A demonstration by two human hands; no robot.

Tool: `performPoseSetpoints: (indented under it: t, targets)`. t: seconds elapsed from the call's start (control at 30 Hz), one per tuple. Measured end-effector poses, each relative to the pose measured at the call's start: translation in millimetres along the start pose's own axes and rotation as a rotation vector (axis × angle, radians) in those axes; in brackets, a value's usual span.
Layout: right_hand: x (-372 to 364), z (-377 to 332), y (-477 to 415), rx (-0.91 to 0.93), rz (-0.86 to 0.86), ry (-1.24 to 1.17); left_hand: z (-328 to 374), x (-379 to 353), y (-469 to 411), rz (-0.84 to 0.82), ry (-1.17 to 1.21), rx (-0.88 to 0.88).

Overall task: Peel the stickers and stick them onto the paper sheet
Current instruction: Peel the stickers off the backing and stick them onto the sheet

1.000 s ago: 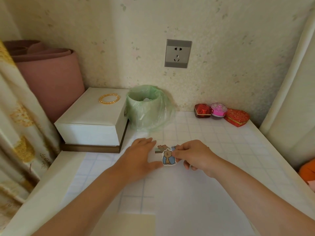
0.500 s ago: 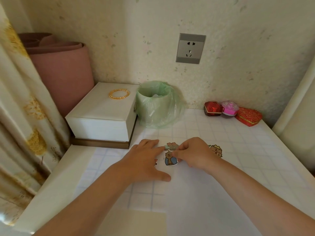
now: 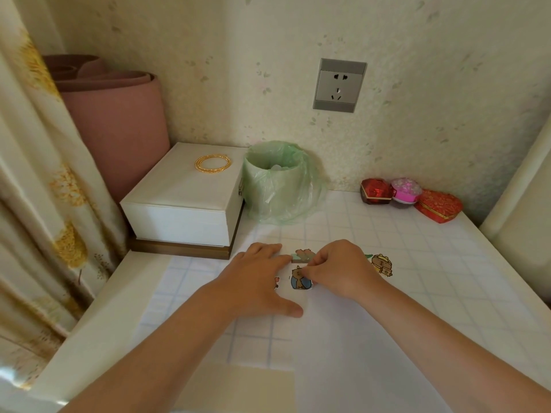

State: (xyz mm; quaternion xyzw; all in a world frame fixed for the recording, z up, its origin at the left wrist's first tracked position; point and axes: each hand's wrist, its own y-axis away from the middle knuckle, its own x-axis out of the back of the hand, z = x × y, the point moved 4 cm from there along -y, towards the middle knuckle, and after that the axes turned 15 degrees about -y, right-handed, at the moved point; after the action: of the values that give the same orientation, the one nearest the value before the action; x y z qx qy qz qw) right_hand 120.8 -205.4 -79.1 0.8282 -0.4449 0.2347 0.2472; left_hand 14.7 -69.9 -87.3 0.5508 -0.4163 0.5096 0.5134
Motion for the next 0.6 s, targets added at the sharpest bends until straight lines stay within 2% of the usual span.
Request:
performPoseSetpoints:
  t: [0.17, 0.33, 0.6]
  targets:
    - [-2, -2, -2, -0.007, 0.025, 0.078, 1, 2, 1, 0.034, -0.003, -0.023]
    - [-3, -2, -6, 0.005, 0.019, 0.131, 4, 10, 1, 0.175, 0.083, -0.088]
    - [0, -8, -3, 0.080, 0.082, 0.387, 7, 4, 8, 0.089, -0.004, -0.182]
